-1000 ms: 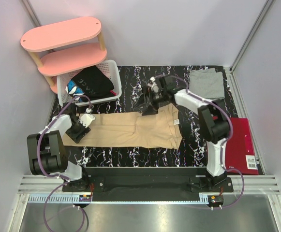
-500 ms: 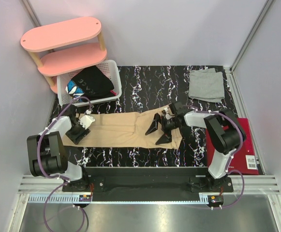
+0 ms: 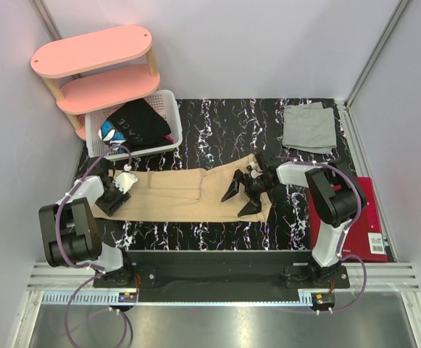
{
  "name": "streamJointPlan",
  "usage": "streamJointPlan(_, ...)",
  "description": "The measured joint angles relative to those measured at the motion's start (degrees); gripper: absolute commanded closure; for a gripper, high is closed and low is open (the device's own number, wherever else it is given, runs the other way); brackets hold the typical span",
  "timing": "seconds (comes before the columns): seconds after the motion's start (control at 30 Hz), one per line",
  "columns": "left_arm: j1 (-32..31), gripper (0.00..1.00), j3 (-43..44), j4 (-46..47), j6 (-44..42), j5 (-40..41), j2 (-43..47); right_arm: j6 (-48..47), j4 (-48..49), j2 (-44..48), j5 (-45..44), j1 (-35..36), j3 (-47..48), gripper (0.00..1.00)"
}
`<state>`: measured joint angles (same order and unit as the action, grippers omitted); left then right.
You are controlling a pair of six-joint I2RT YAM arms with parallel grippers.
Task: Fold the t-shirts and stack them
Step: Fold the tshirt
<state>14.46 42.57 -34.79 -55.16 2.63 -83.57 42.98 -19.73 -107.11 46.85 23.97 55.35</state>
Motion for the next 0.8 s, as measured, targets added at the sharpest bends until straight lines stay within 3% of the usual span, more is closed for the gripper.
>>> streamJointPlan(0.2, 0.7, 0.4, 0.1, -0.7, 0.1, -2.0, 1.2, -1.8, -7.6, -0.3, -4.6, -4.2, 4.4, 0.0)
streamJointPlan(0.3, 2.0, 0.39, 3.6, -8.0, 1.7, -8.0, 0.6, -2.9, -9.5, -0.8, -8.9, -5.4, 7.4, 0.0)
streamJointPlan(0.4, 2.4, 0.37, 12.8, -17.7, 4.0, -15.9, 0.7, -4.1, -12.1, -2.9, -11.6, -5.8, 11.7, 0.0)
streamJointPlan(0.53, 2.4, 0.37, 25.5, -21.7, 7.4, -26.5, 2.6, -6.1, -15.7, -6.2, -14.0, -5.8, 17.7, 0.0)
streamJointPlan(0.6, 2.6, 0.37, 27.7, -22.8, 8.4, -29.7, 4.0, -7.4, -17.9, -7.3, -16.3, -5.8, 20.1, 0.0)
streamJointPlan(0.8, 5.1, 0.36, 29.8, -27.1, 11.2, -37.5, 6.2, -12.2, -26.3, -9.2, -33.1, -5.7, 27.8, 0.0)
